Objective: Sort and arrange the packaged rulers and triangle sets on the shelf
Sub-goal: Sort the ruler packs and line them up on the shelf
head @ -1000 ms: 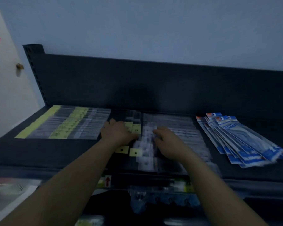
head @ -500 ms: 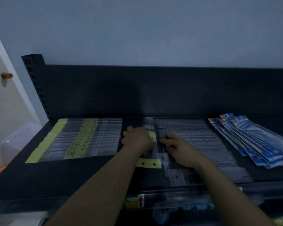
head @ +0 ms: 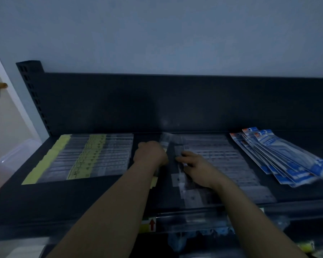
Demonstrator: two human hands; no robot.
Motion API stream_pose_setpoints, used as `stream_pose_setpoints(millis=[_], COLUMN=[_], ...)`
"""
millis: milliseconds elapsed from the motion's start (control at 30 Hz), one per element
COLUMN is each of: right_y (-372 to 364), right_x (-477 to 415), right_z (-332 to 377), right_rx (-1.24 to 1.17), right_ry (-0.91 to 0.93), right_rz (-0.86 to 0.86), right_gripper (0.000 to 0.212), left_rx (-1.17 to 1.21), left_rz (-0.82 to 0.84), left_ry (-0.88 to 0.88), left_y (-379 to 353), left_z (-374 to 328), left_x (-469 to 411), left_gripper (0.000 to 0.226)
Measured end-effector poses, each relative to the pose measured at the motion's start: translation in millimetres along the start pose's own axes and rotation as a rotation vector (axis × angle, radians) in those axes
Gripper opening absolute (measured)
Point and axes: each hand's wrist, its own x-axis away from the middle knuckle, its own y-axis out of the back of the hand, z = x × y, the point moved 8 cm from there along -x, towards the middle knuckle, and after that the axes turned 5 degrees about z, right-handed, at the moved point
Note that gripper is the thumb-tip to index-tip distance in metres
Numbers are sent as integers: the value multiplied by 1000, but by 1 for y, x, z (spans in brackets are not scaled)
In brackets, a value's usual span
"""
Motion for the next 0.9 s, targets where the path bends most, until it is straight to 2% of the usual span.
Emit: stream_pose_setpoints(millis=[267,367,467,533,600,667,733,833,900], right_y=[6,8,26,43,54,57,57,48,39], right_x=[4,7,15,17,12,7,2,-1,-4], right_z=[8,11,8,13,22,29,37,46,46], right_rx=[18,-119,-413,-439,-429,-507,-547,-589,-640], right_ry=[44,66,68,143,217,214,213,213,183], right_rz=[20,-26,-173,-266,-276,-221,-168,-87,-87], right_gripper=[43,42,44,49,60,68,61,33,24], left_rx=[44,90,112,107,71,46,38,50,59], left_rz=[-110,-140,-215,-258,-202,-139,-122,-143,-165], left_ry=[-43,-72,-203,-323,-425,-479,-484,-467,-443], left_y=[7,15,34,46,48,47,48,52,55], left_z=[3,16,28,35,42,49,60,82,103], left_x=[14,24,42,60,73,78,80,84,85], left_gripper=[40,27,26,26,23,22,21,12,20])
